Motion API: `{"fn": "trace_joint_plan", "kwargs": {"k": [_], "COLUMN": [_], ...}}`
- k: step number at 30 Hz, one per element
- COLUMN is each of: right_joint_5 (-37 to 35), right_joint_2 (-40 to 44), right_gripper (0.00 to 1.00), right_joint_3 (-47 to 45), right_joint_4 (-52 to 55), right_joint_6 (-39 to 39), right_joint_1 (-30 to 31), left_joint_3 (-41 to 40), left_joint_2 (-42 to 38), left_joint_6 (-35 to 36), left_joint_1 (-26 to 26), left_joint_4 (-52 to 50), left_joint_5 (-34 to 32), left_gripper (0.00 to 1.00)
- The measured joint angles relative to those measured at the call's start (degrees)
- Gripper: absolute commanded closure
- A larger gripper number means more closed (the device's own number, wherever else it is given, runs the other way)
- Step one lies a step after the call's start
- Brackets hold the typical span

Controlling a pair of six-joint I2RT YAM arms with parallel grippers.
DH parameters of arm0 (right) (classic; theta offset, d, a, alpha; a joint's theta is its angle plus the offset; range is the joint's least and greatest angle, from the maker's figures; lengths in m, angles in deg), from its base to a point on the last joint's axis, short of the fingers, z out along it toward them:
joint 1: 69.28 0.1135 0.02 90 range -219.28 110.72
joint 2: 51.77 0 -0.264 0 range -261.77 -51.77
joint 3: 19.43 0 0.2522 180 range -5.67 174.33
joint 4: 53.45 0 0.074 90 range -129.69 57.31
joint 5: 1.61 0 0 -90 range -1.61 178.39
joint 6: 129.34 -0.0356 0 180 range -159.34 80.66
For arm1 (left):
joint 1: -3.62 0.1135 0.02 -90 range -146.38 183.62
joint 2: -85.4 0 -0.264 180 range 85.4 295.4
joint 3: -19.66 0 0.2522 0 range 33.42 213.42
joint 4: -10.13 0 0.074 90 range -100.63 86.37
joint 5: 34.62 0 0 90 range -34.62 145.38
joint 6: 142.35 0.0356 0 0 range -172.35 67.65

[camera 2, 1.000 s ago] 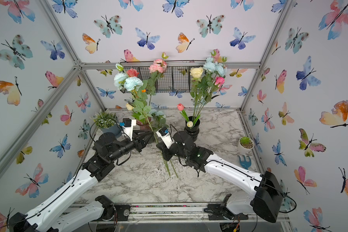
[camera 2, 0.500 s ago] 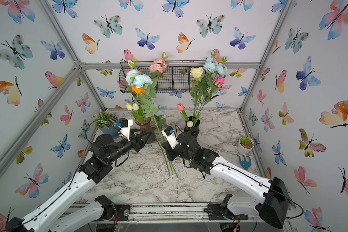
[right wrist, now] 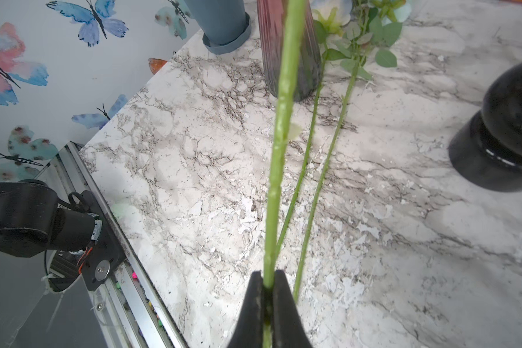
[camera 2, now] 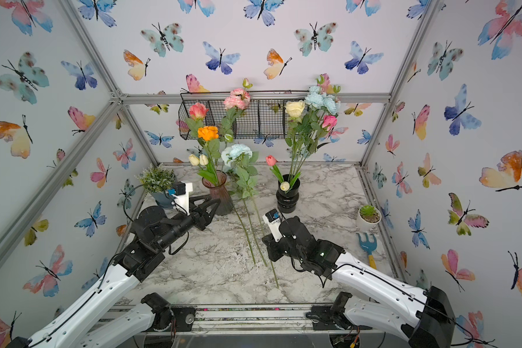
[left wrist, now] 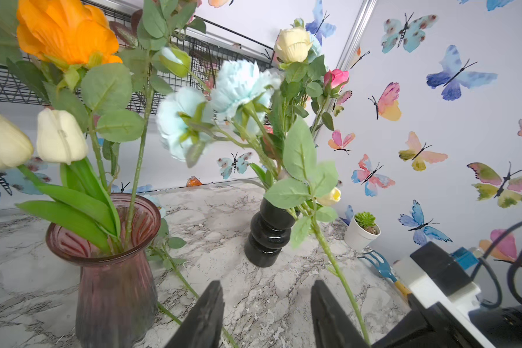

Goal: Pick out blue flowers from the vase
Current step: Place the flower at the center of the board.

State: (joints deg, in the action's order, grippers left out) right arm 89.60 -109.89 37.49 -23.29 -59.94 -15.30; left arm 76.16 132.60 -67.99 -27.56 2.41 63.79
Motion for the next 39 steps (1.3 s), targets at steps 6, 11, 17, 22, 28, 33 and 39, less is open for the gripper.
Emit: {"fn": "trace_joint_plan", "kwargs": {"k": [6,11,17,22,28,33,39], "right_joint_5": [-1.77,-1.97,-0.02,2.03,3.17,4.92,6.25], "right_joint_2": [-4.17,-9.88,-18.71,-25.64,-36.11,-45.38,-51.74], "right_gripper": [0.99,0.99,0.99,0.99,0.99,0.99,0.99], "right_joint_3": [-0.31,0.33,3.56,8.11,18.78,28.50,32.44], "right_joint_4": [1.90,1.88,0.83,-0.15,-0.26,0.22,0.76], "right_joint_6": [-2.16,-2.51,-2.16,-0.59,2.25,5.16,6.47], "right_joint_1": [0.00,-0.42,-3.34,-7.50,-8.96,-10.03,-11.87], "left_joint_3": [-1.55,-3.30,-5.03,-5.16,-5.97,-6.84,-6.97], "left_joint_2": [0.17,0.20,0.15,-0.33,-0.81,-1.57,-4.00], "left_joint_6": [-0.22,-0.72,-1.42,-1.77,-2.19,-2.38,-2.36], "left_joint_1": [2.62,4.66,6.10,6.71,6.86,7.34,8.20], "left_joint_4": [0.52,1.79,2.36,3.08,3.72,3.15,2.64], "left_joint_5": [1.01,2.62,4.55,5.88,7.08,7.39,7.39], "left_gripper": [0.52,0.52,0.52,0.52,0.52,0.52,0.52]}}
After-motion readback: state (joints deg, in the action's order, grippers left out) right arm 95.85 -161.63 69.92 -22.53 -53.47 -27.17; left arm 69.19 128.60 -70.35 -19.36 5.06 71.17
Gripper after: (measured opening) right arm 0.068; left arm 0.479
